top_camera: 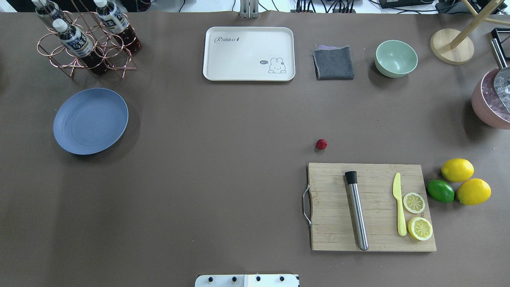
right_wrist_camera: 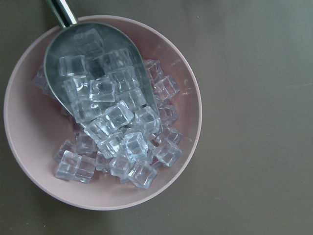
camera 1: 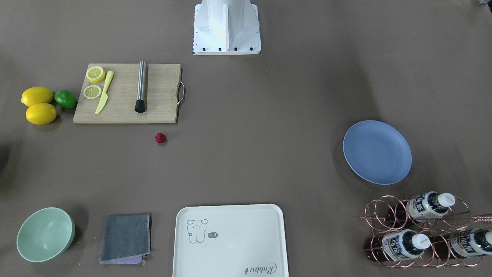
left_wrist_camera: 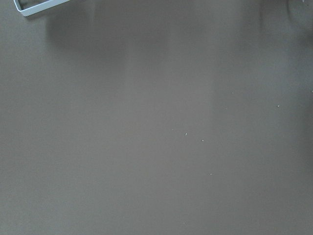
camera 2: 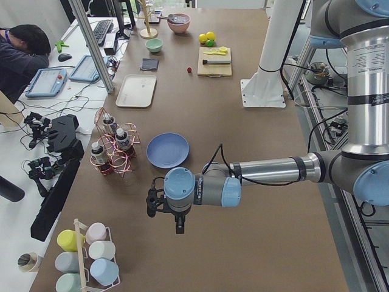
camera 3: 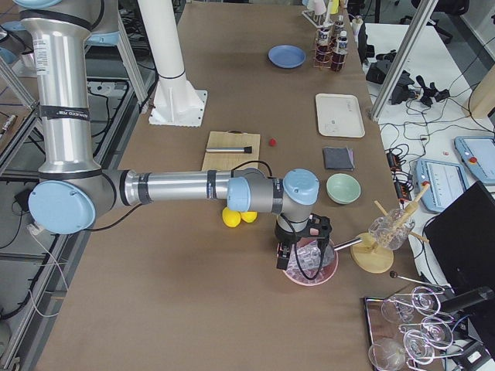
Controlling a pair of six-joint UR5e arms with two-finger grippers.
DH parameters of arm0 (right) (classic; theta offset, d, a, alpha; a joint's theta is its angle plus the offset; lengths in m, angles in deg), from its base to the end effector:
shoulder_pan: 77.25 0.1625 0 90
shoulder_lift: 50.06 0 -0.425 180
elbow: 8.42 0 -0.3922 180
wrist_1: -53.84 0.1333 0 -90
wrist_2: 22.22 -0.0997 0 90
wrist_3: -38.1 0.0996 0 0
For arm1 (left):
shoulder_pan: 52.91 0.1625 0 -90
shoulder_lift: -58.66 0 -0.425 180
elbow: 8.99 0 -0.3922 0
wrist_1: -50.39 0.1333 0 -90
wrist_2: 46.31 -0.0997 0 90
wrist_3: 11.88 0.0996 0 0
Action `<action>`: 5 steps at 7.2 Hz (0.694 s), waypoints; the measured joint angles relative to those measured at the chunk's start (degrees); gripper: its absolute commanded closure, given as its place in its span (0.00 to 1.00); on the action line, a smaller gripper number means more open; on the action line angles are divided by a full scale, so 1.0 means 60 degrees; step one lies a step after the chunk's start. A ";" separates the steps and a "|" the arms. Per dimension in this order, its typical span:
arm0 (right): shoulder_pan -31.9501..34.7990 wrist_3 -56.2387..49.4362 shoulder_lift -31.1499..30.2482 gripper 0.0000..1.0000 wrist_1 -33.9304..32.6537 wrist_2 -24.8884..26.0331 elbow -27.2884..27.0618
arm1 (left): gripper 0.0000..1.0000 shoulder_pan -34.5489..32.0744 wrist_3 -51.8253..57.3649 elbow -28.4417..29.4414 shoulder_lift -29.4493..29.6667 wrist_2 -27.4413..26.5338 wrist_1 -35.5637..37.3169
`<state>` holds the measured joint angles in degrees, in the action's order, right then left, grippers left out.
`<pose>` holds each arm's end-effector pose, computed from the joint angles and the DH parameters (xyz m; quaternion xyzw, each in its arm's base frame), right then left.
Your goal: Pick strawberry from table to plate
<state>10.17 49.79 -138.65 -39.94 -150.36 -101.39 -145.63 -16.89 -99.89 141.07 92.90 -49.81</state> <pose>0.0491 -0.5047 0.6347 -0.0357 -0.3248 0.0734 0.9423 -0.0786 -0.4337 0.6883 0.0195 0.4166 -0.0485 0.9076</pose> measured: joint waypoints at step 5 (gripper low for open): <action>-0.0084 0.0000 -0.0009 0.00 0.0000 -0.0273 -0.0083 | 0.02 0.0000 0.0000 -0.0358 -0.0301 0.0029 0.0011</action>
<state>9.66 49.79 -138.71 -39.94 -151.99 -101.88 -145.63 -16.89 -102.03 139.26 93.07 -49.75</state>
